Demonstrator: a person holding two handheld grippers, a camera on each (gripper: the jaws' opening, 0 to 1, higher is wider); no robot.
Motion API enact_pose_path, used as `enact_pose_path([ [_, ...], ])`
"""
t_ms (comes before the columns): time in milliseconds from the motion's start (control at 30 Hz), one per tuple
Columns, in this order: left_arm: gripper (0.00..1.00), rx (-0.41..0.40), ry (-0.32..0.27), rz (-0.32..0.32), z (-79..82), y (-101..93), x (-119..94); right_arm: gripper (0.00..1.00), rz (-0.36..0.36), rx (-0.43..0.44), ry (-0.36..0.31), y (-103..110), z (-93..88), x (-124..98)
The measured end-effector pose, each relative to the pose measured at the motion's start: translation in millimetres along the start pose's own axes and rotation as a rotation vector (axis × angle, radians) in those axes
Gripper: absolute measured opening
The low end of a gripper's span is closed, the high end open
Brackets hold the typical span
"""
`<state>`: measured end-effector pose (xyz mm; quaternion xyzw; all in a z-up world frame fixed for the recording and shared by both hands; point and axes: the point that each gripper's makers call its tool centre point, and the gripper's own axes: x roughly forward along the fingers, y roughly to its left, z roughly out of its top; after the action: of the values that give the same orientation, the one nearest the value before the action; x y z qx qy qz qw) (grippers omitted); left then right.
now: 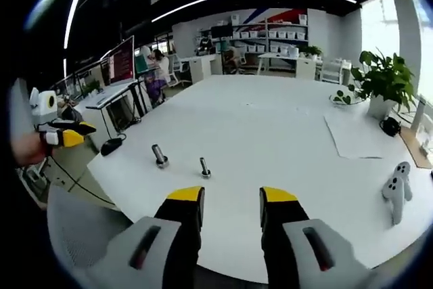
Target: Place the washer onto the threaded stud by aligning its center hole with the stud, sliding it down to the base, and recovering from edge contact or off-axis alignment until the washer reaches the visible bottom stop.
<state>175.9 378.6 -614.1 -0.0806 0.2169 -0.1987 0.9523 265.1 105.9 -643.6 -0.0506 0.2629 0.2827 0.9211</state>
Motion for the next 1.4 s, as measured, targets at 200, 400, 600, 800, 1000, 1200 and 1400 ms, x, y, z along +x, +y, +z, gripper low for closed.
enact_pose_path([
  [200, 0.42, 0.012, -0.006, 0.031, 5.1, 10.7, 2, 0.36, -0.003, -0.001, -0.041, -7, 10.0, 0],
  [400, 0.43, -0.007, -0.043, 0.061, 17.6, 10.3, 5, 0.36, 0.02, -0.012, -0.051, -8, 13.4, 3],
  [600, 0.43, -0.026, -0.046, 0.109, 20.7, 12.1, 8, 0.36, 0.066, -0.02, -0.05, 1, 13.8, 6],
  [800, 0.43, -0.052, -0.051, 0.151, 26.2, 22.6, 6, 0.36, 0.108, -0.023, -0.064, 12, 17.3, 6],
  [1000, 0.45, -0.063, -0.097, 0.176, 35.1, 25.0, 8, 0.36, 0.12, -0.019, -0.077, 11, 16.5, 2],
  [1200, 0.46, -0.054, -0.091, 0.194, 34.9, 20.3, 14, 0.36, 0.122, -0.009, -0.093, 4, 20.0, -1],
  [1400, 0.46, -0.045, -0.122, 0.199, 40.8, 21.5, 15, 0.36, 0.118, -0.026, -0.122, 2, 26.6, -2],
])
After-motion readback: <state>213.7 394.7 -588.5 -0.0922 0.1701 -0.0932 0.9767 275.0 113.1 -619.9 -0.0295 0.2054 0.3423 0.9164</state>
